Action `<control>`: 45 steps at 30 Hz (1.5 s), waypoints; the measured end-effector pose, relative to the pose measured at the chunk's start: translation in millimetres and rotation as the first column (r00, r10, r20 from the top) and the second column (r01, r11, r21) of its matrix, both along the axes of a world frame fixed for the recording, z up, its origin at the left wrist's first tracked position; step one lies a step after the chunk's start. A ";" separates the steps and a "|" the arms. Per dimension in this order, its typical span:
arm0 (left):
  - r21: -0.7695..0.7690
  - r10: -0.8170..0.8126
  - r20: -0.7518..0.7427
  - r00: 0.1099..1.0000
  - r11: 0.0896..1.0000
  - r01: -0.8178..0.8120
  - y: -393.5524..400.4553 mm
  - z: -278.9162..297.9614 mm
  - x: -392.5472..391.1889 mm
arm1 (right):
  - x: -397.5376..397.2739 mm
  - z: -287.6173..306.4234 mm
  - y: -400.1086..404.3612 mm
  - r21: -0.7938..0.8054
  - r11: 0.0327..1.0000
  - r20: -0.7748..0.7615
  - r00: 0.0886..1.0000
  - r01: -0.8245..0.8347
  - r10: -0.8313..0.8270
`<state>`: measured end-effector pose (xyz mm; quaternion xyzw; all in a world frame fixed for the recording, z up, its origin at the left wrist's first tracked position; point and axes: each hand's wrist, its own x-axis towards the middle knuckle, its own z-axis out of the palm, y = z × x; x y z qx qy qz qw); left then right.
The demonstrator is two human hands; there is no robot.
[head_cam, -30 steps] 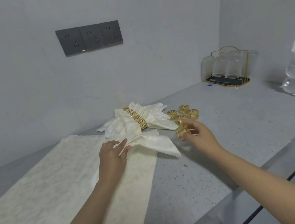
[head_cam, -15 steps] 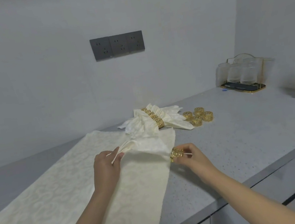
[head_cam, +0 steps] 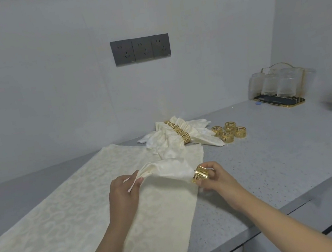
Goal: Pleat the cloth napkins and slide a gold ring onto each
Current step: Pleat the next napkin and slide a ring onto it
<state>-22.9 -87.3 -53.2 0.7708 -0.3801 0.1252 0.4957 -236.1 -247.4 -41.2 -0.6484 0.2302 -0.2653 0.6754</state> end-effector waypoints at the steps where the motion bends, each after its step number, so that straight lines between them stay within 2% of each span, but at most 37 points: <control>1: -0.004 -0.002 0.003 1.000 1.000 0.002 0.2 -2.9 1.0 | 0.7 -1.2 -1.0 -0.012 1.000 -0.009 1.000 -0.005 0.005; 6: 0.014 -0.077 0.139 0.987 0.997 0.076 -0.1 -14.5 5.2 | 4.7 -1.8 -0.7 -0.155 0.988 -0.134 0.991 0.001 -0.022; 11: 0.050 -0.148 0.268 0.952 0.989 0.140 3.7 -22.6 11.5 | 7.8 3.5 1.5 -0.285 0.958 -0.189 0.982 -0.037 -0.018; 17: 0.051 -0.125 0.308 0.943 0.992 0.115 4.4 -26.2 14.5 | 0.2 10.8 0.8 -0.506 0.857 -0.244 0.969 -0.102 -0.029; 22: 0.048 -0.116 0.332 0.936 0.993 0.106 3.5 -26.8 15.9 | -3.2 5.1 -0.2 -0.642 0.760 -0.227 0.972 -0.103 -0.060; 30: 0.044 -0.156 0.429 0.889 0.987 0.152 3.0 -29.2 14.5 | 2.2 9.5 -5.8 -0.643 0.742 -0.359 0.931 -0.190 -0.073; 39: 0.055 -0.184 0.575 0.797 0.981 0.187 1.5 -28.6 10.9 | 7.2 12.9 -9.2 -0.634 0.693 -0.475 0.880 -0.342 0.000; 45: 0.063 -0.187 0.614 0.767 0.980 0.188 0.2 -28.8 7.0 | 13.9 12.6 -2.3 -0.614 0.715 -0.482 0.876 -0.333 -0.006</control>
